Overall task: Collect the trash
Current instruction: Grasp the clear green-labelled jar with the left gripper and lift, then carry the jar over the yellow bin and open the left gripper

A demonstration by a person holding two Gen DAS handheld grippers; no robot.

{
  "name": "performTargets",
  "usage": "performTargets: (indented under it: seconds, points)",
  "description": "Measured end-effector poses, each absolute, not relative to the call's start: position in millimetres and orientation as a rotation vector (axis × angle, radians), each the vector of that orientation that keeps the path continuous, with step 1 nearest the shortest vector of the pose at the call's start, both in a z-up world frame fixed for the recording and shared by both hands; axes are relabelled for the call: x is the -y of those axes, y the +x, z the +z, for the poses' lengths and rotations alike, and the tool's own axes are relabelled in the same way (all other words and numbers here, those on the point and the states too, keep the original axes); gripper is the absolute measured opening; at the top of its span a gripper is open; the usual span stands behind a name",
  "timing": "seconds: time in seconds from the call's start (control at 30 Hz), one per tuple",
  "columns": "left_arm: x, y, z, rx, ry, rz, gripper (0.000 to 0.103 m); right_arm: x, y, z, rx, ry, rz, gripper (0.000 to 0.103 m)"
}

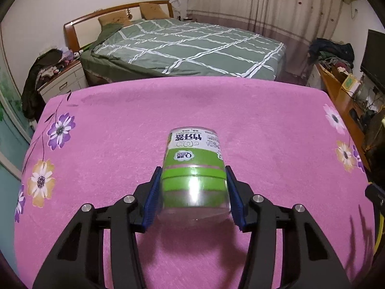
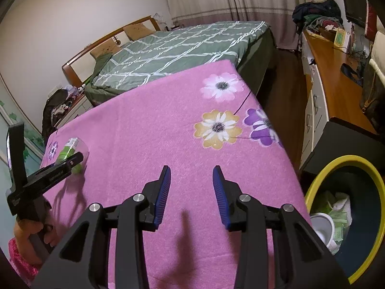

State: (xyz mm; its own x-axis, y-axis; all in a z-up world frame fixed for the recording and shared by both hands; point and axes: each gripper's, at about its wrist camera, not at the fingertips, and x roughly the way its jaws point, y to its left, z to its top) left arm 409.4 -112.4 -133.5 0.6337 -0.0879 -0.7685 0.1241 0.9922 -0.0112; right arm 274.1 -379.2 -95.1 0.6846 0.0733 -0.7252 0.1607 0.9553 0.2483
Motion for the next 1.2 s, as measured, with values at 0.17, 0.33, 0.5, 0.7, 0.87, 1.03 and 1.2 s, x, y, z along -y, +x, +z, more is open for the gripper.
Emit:
performTargets:
  seconds: [0.17,0.33,0.5,0.7,0.87,1.03,1.2]
  points:
    - [128.4,384.6,-118.2,-0.847,0.066,-0.161,0.050,386.3,259.2,-83.9,-0.805,0.292,-0.073,0.035]
    - [157.5,353.6,-104.1,-0.826,0.098,-0.235,0.050,404.1,212.4,-77.7,-0.788,0.268,-0.111,0.038]
    - [200.4,321.7,-96.2,-0.814,0.106,-0.343,0.050,436.6,151.1,-77.4,-0.778,0.285,-0.156,0.038]
    - [269.8,277.9,-81.6,-0.796,0.144,-0.494,0.050,474.9,83.3,-69.3,-0.743,0.291,-0.234,0.038]
    - [341.5,240.1,-75.7,-0.802,0.195,-0.645,0.050,507.8,40.0,-66.9,-0.723,0.311,-0.323,0.038]
    - [416.3,210.0,-81.6,-0.829,0.245,-0.768,0.050,531.2,14.7,-71.8,-0.716,0.339,-0.388,0.038]
    - [473.5,195.8,-95.8,-0.860,0.296,-0.828,0.050,549.8,3.2,-79.9,-0.722,0.369,-0.404,0.038]
